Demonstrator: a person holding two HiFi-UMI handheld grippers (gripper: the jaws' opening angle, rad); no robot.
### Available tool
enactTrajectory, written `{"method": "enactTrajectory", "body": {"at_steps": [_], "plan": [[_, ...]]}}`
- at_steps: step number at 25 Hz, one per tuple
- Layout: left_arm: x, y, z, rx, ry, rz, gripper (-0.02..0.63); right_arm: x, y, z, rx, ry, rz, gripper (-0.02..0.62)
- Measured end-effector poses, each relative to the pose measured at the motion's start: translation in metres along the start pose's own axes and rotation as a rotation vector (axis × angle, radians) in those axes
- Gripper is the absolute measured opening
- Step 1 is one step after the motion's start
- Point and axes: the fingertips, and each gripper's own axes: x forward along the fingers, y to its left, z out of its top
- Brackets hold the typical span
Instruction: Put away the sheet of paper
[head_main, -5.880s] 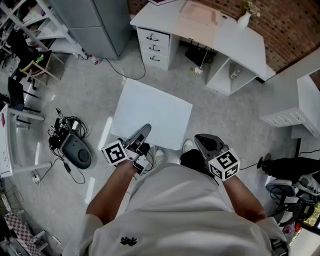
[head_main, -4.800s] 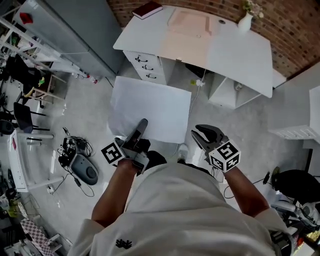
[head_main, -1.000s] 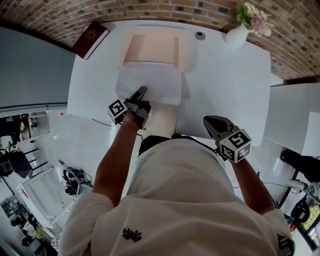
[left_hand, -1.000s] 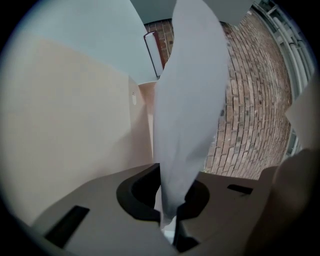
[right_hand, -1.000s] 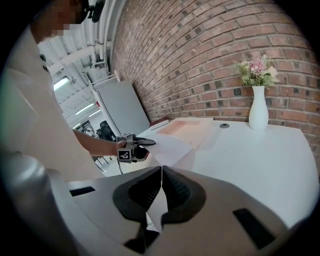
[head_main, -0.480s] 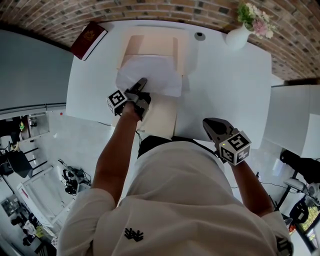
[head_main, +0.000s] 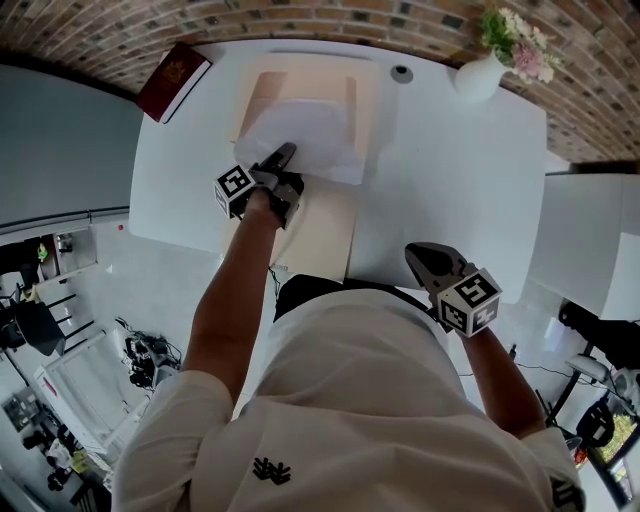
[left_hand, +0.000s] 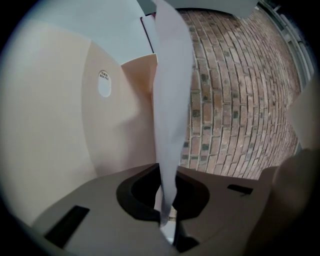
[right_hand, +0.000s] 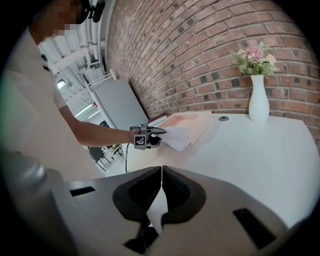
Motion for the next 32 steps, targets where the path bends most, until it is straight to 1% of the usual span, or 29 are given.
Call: {"method": "enactTrajectory", "body": {"at_steps": [3, 7, 12, 16, 22, 26, 32], "plan": [[0.010, 0.000, 0.006, -0.015, 0.005, -0.007, 0.023, 0.003, -0.003, -0.001, 0.007, 0.008, 0.005, 0.031], [0.022, -0.002, 0.016, -0.033, -0.009, -0.026, 0.025, 0.004, -0.006, -0.007, 0.018, 0.029, 0.007, 0.031], [0.041, -0.005, 0.024, -0.041, -0.010, -0.041, 0.025, 0.004, -0.011, -0.008, 0.019, 0.048, 0.004, 0.031], [0.053, -0.005, 0.033, -0.046, -0.020, -0.039, 0.025, 0.004, -0.016, -0.006, 0.020, 0.051, 0.000, 0.031], [0.064, -0.009, 0.036, -0.058, -0.030, -0.047, 0.025, 0.005, -0.019, -0.008, 0.034, 0.048, 0.003, 0.031], [0.074, -0.015, 0.038, -0.050, -0.036, -0.037, 0.025, 0.005, -0.021, -0.006, 0.038, 0.044, 0.005, 0.031], [0.081, -0.018, 0.043, -0.009, -0.034, 0.010, 0.025, 0.004, -0.022, -0.003, 0.044, 0.036, 0.001, 0.031]]}}
